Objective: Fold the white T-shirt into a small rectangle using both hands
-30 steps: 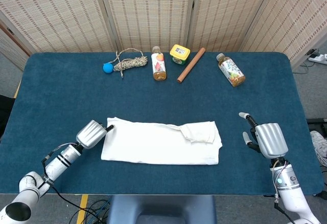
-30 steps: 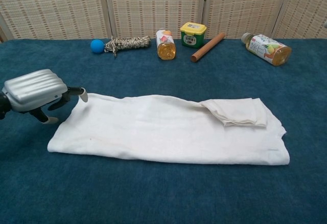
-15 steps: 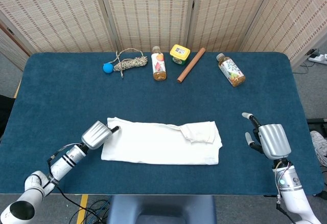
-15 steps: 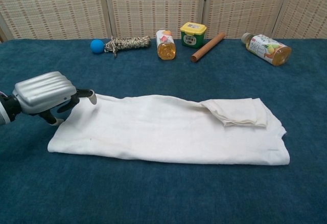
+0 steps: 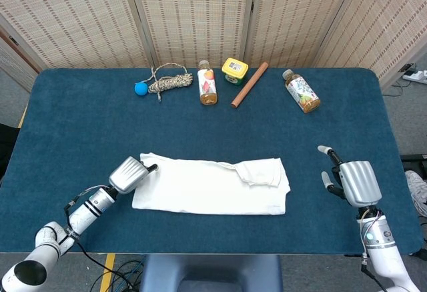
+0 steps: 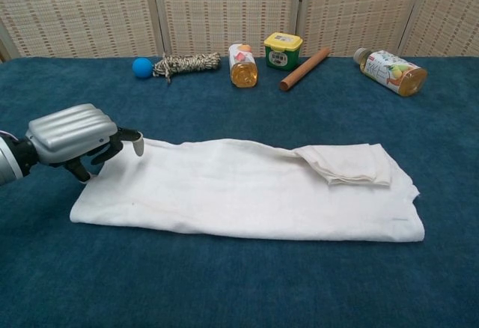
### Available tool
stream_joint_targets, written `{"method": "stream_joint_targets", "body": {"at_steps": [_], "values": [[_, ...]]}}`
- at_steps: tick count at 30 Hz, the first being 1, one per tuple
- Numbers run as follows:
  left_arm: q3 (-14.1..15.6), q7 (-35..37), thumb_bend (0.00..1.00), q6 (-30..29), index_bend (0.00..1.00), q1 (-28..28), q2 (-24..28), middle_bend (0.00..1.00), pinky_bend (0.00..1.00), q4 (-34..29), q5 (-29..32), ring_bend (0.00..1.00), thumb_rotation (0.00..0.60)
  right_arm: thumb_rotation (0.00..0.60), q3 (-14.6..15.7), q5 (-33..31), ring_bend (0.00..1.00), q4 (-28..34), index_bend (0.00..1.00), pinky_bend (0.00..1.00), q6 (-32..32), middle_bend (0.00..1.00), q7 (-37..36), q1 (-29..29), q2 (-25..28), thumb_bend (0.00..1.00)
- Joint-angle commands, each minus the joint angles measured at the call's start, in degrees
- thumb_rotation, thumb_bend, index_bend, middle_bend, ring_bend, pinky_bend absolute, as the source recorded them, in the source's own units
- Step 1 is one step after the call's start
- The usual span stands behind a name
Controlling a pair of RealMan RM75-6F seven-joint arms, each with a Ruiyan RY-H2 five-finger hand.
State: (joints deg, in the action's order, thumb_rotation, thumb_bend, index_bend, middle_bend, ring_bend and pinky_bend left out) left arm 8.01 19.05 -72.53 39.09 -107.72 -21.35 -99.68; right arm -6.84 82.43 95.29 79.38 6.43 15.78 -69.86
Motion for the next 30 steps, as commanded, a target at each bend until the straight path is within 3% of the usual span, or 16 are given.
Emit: {"method": "stream_joint_targets", "body": {"at_steps": [1, 8, 30], "values": [[-0.01, 0.15, 0.12, -0.06, 0.39, -0.01, 0.03, 0.81, 0.89, 0.01, 0.09, 0.75, 0.600, 0.600, -0.12, -0.06, 1.00, -0.17, 0.20, 1.00, -0.10, 0.95, -0.13, 0.04, -0.12, 0.44], [-0.17, 1.18, 0.13, -0.59, 0.38, 0.02, 0.03, 0.81, 0.89, -0.22, 0.37, 0.75, 0.600, 0.600, -0.31, -0.14, 1.00, -0.37, 0.20, 1.00, -0.18, 0.95, -0.28, -0.02, -0.36, 0.44], [-0.60, 2.35, 0.36, -1.16, 0.40, 0.38, 0.58, 0.81, 0.89, -1.71, 0.97, 0.75, 0.600, 0.600, -0.66, -0.41, 1.00, -0.91, 0.20, 1.00, -0.47, 0.96, -0.87, -0.24, -0.69, 0.43]]}}
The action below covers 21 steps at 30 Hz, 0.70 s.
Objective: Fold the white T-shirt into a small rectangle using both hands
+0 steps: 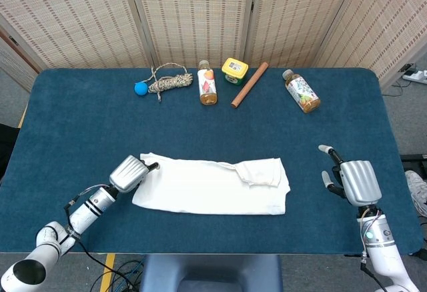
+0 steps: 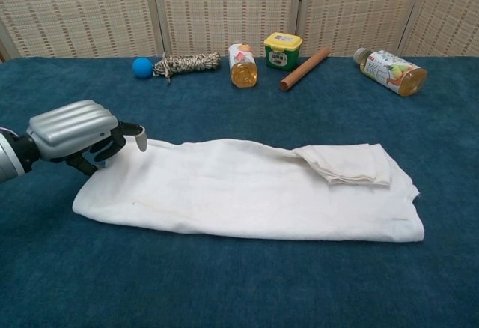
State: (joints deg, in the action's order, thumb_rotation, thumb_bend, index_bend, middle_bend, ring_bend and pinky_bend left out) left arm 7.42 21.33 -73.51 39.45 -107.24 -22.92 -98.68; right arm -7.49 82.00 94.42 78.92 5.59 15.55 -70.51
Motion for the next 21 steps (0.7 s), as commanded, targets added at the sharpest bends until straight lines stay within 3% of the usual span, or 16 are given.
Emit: {"method": "stream_joint_targets", "body": {"at_steps": [1, 8, 14, 21], "values": [[0.02, 0.15, 0.37, -0.29, 0.40, 0.01, 0.18, 0.81, 0.89, -0.24, -0.05, 0.75, 0.600, 0.600, -0.01, 0.03, 1.00, -0.05, 0.20, 1.00, -0.01, 0.96, -0.06, -0.02, -0.06, 0.43], [-0.38, 1.21, 0.44, -1.15, 0.44, -0.20, 0.65, 0.81, 0.89, -1.19, 0.31, 0.76, 0.600, 0.600, 0.04, -0.02, 1.00, -0.19, 0.20, 1.00, -0.18, 0.96, -0.24, -0.08, -0.16, 0.43], [-0.47, 2.39, 0.44, -1.48, 0.50, -0.40, 0.94, 0.81, 0.89, -2.38, 0.44, 0.76, 0.600, 0.600, -0.02, 0.16, 1.00, -0.19, 0.20, 1.00, 0.03, 0.96, -0.50, -0.19, -0.20, 0.43], [-0.10, 1.00, 0.44, -0.73, 0.49, -0.22, 0.57, 0.81, 0.89, -2.24, 0.07, 0.76, 0.600, 0.600, -0.19, 0.19, 1.00, -0.17, 0.20, 1.00, 0.10, 0.96, -0.66, -0.22, -0.06, 0.43]]}}
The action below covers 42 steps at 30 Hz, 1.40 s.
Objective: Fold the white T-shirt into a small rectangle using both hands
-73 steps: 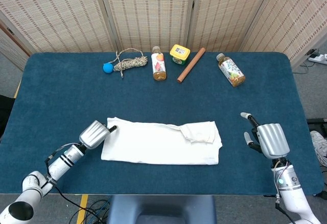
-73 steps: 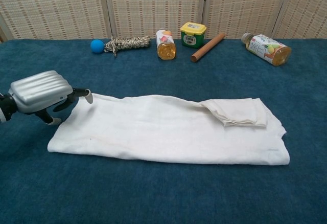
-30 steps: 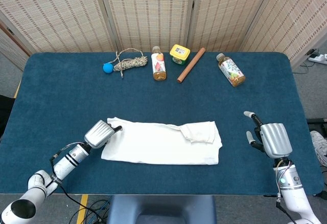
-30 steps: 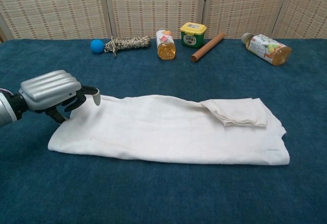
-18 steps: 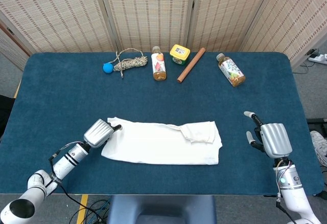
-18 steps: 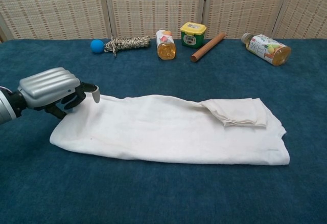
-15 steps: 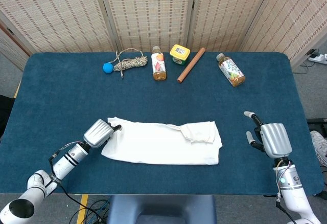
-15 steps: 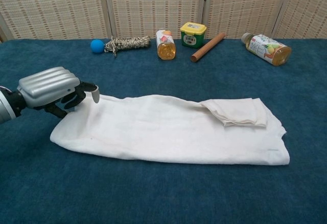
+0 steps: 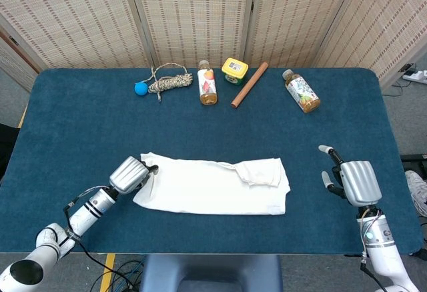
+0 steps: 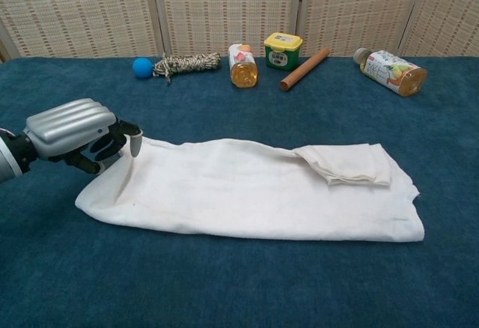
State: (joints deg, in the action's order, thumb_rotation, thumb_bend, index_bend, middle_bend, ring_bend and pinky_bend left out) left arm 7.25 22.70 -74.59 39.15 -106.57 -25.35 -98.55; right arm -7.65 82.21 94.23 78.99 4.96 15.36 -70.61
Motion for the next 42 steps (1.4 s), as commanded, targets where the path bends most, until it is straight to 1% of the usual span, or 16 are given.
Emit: {"method": "stream_joint_targets", "body": {"at_steps": [1, 8, 14, 17, 21, 25, 29, 36, 42], "values": [[0.06, -0.40, 0.44, 0.47, 0.49, 0.09, -0.14, 0.81, 0.89, 0.21, -0.02, 0.76, 0.600, 0.600, -0.05, -0.03, 1.00, 0.03, 0.20, 1.00, 0.04, 0.96, -0.05, -0.03, 0.06, 0.43], [0.60, -0.92, 0.44, 0.91, 0.49, -0.08, -0.35, 0.81, 0.89, 0.64, -0.40, 0.76, 0.600, 0.600, -0.10, -0.20, 1.00, -0.18, 0.20, 1.00, -0.08, 0.96, -0.36, -0.07, -0.10, 0.43], [0.97, -0.85, 0.44, 1.28, 0.56, -0.06, -1.00, 0.82, 0.89, 1.41, -0.71, 0.77, 0.600, 0.600, -0.38, -0.24, 1.00, -0.32, 0.20, 1.00, -0.11, 0.96, -1.03, 0.03, -0.12, 0.43], [1.19, -0.73, 0.47, 1.74, 0.58, -0.01, -1.42, 0.82, 0.89, 2.21, -0.85, 0.77, 0.600, 0.600, -0.44, -0.30, 1.00, -0.23, 0.20, 1.00, -0.14, 0.96, -1.56, -0.02, 0.02, 0.43], [1.38, -0.08, 0.54, 1.84, 0.63, -0.15, -1.84, 0.82, 0.89, 3.13, -0.92, 0.78, 0.600, 0.600, -0.48, -0.34, 1.00, -0.34, 0.20, 1.00, -0.14, 0.96, -2.06, -0.09, 0.14, 0.42], [1.49, 0.88, 0.59, 1.81, 0.65, -0.59, -2.17, 0.83, 0.89, 3.67, -0.82, 0.78, 0.600, 0.600, -0.59, -0.36, 1.00, -0.52, 0.20, 1.00, -0.11, 0.96, -2.55, -0.10, 0.14, 0.42], [1.04, 1.72, 0.65, 1.22, 0.67, -1.09, -2.30, 0.83, 0.89, 3.84, -0.27, 0.78, 0.600, 0.600, -0.54, -0.24, 1.00, -0.75, 0.20, 1.00, -0.25, 0.96, -2.92, -0.04, 0.01, 0.42], [-0.23, 3.22, 0.65, -0.63, 0.68, -2.54, -1.30, 0.84, 0.89, 2.47, 1.18, 0.79, 0.600, 0.600, -0.50, 0.21, 1.00, -0.99, 0.20, 1.00, -0.01, 0.96, -3.38, -0.05, -0.12, 0.42], [-1.03, 3.58, 0.66, -2.00, 0.68, -4.53, 0.94, 0.84, 0.89, -0.57, 2.44, 0.79, 0.600, 0.600, -0.33, 0.85, 1.00, -0.75, 0.20, 1.00, 0.30, 0.96, -3.49, -0.10, -0.16, 0.42]]}}
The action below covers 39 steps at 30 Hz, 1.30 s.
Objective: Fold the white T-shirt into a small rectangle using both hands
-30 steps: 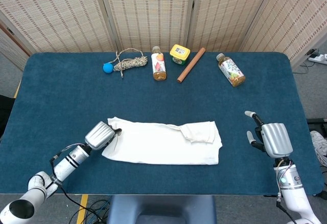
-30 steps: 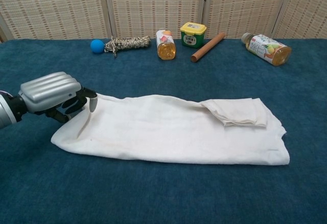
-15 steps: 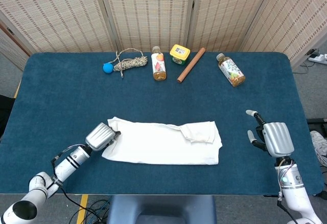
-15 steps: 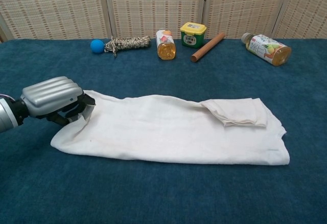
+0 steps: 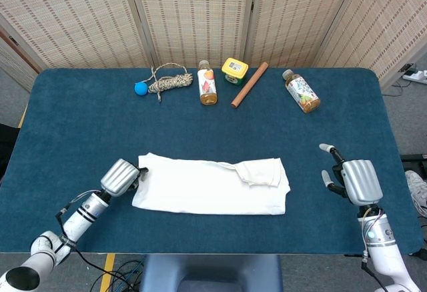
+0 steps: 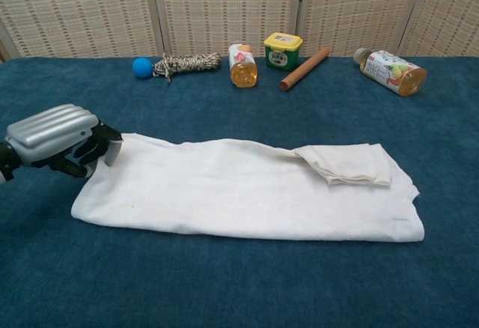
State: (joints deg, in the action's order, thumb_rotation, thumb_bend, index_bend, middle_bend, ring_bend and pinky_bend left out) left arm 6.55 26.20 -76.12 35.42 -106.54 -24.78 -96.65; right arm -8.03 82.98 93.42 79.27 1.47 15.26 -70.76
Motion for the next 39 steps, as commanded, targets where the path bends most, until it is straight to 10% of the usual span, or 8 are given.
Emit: {"method": "stream_joint_targets", "body": {"at_steps": [1, 19, 39], "values": [[-0.47, 0.04, 0.66, -0.59, 0.68, -1.25, 1.42, 0.84, 0.89, -1.88, 0.81, 0.79, 0.600, 0.600, 0.09, 0.19, 1.00, 0.13, 0.20, 1.00, 0.05, 0.96, 0.00, -0.01, 0.00, 0.42], [-2.57, -2.14, 0.66, 0.10, 0.68, -8.02, 10.08, 0.84, 0.89, -10.08, 5.70, 0.79, 0.600, 0.600, 0.36, 1.88, 1.00, 1.71, 0.20, 1.00, 1.52, 0.96, 0.40, -0.38, 0.04, 0.42], [-4.44, -2.57, 0.66, 4.92, 0.68, -13.14, 15.12, 0.84, 0.89, -5.71, 9.85, 0.79, 0.600, 0.600, 0.35, 2.82, 1.00, 1.93, 0.20, 1.00, 1.82, 0.96, 0.32, -0.09, -0.73, 0.42]]}}
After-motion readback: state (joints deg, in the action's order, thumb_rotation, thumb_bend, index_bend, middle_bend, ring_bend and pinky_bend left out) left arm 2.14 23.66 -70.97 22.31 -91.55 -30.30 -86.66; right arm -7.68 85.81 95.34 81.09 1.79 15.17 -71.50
